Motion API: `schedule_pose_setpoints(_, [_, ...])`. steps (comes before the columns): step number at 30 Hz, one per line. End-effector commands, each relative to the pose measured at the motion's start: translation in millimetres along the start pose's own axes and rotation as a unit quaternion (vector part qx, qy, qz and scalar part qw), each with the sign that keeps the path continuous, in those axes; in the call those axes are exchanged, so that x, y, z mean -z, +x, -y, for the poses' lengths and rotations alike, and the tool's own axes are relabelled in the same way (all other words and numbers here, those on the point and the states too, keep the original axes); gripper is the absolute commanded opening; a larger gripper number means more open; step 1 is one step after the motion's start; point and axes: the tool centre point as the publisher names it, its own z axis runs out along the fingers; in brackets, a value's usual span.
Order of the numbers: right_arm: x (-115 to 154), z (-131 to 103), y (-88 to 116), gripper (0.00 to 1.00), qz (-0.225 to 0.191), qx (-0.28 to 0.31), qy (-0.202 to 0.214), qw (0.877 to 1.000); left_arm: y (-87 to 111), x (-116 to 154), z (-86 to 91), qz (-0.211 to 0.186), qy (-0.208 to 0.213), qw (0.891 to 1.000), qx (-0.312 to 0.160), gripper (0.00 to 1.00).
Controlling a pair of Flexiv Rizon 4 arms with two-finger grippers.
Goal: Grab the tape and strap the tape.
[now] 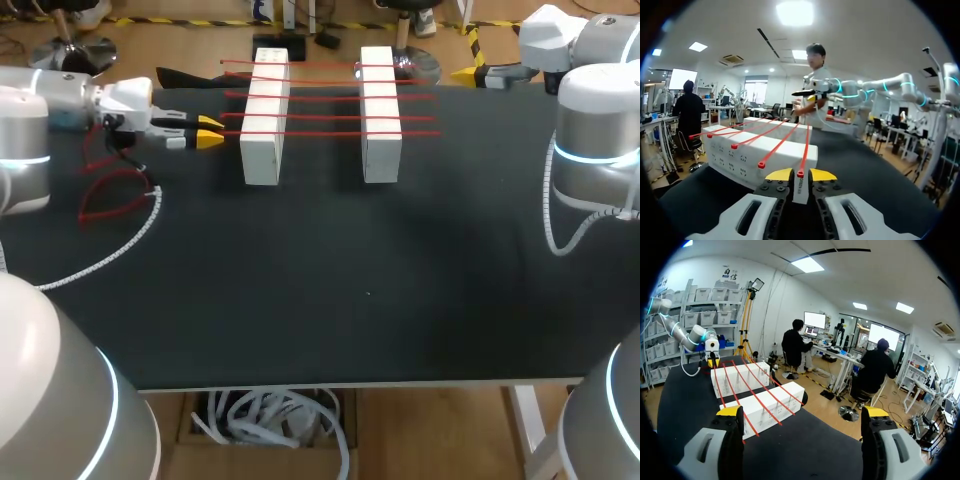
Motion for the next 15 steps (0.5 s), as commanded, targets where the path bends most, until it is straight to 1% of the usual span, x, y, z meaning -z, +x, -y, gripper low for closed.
schedule_pose_setpoints(1, [-0.1,-0.4,-0.2,1.00,0.000,0.000,0.001,1.000,-2.0,0.7,-2.2,-0.003,0.002,1.000,0.001,0.17])
schedule_pose_setpoints(5, [-0.1,-0.4,-0.2,1.00,0.000,0.000,0.001,1.000,-0.9,-0.1,-2.5,-0.003,0.004,1.000,0.002,0.22])
schedule_pose_setpoints(10, [-0.1,-0.4,-0.2,1.00,0.000,0.000,0.001,1.000,0.7,-2.1,-2.8,-0.004,0.005,1.000,0.002,0.21])
schedule_pose_setpoints(13, [-0.1,-0.4,-0.2,1.00,0.000,0.000,0.001,1.000,1.3,-2.2,-2.7,-0.003,0.006,1.000,0.003,0.18])
schedule_pose_setpoints(14, [-0.1,-0.4,-0.2,1.00,0.000,0.000,0.001,1.000,1.4,-2.1,-2.8,-0.003,0.006,1.000,0.003,0.16])
schedule_pose_setpoints(15, [-0.1,-0.4,-0.2,1.00,0.000,0.000,0.001,1.000,1.5,-2.1,-2.8,-0.003,0.006,1.000,0.003,0.11])
